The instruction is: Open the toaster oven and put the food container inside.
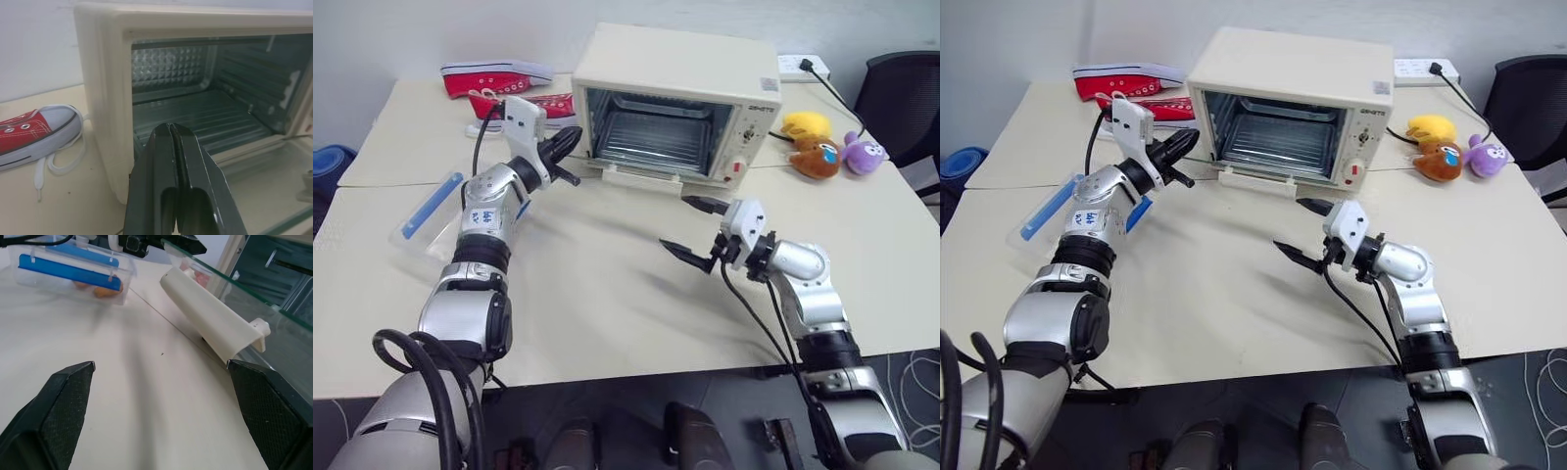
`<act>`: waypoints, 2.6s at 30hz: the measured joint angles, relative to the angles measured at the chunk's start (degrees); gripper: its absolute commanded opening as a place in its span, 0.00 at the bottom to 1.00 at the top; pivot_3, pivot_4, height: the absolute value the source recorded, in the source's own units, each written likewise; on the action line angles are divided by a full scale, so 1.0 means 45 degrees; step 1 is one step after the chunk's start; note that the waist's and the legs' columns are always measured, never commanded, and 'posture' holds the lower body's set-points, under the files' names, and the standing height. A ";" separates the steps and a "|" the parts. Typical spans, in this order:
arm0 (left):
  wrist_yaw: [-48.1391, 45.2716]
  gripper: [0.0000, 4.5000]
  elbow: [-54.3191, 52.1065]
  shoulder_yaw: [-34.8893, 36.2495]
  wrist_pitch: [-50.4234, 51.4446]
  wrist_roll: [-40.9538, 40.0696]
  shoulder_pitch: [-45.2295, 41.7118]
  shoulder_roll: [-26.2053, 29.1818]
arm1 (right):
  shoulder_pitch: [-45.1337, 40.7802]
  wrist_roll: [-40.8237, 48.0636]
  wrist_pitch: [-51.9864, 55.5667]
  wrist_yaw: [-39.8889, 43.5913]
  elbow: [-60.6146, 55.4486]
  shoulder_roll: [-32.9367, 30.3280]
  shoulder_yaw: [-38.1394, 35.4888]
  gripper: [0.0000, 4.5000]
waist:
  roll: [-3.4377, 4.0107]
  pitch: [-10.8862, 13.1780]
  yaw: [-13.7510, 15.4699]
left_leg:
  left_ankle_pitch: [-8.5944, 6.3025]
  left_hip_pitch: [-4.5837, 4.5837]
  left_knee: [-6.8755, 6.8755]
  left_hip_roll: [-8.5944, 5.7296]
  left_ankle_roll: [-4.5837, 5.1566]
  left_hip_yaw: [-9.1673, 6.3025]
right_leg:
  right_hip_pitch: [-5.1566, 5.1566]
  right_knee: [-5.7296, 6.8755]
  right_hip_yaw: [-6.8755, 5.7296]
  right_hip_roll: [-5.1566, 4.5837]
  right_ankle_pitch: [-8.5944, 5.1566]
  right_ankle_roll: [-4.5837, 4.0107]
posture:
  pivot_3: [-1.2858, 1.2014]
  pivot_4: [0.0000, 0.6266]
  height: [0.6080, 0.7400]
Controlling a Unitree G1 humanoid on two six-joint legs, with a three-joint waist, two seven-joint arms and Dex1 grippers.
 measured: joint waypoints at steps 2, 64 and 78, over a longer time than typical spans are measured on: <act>-0.0440 0.01 0.0023 -0.0038 0.0002 0.0096 -0.0040 0.0065 | 0.0977 0.0011 0.0004 -0.0006 -0.0662 -0.0461 -0.0184 1.00 | -0.0004 -0.0001 0.0113 | 0.0000 -0.0001 0.0001 0.0000 0.0001 0.0001 | 0.0001 -0.0002 -0.0003 0.0000 0.0000 0.0000 | 0.52 0.24 1.00; 0.5853 1.00 -1.7503 1.0682 2.0018 -0.7818 1.1448 0.3996 | 0.3091 0.4208 0.0543 0.3664 -0.4403 -0.0706 -0.0276 1.00 | -0.0094 -0.0047 0.0523 | -0.0060 0.0039 0.0135 0.0039 -0.0021 -0.0037 | 0.0048 0.0083 0.0035 0.0020 0.0008 -0.0029 | 0.52 0.24 1.00; 0.8486 0.59 -1.5155 0.8570 2.1197 -0.4611 0.7789 0.2723 | 0.3436 0.3581 0.0037 0.2998 -0.3790 -0.0679 -0.0297 1.00 | -0.0110 -0.0056 0.0267 | -0.0061 0.0043 0.0109 0.0040 -0.0030 -0.0015 | 0.0032 0.0074 0.0046 0.0027 -0.0001 -0.0042 | 0.52 0.24 1.00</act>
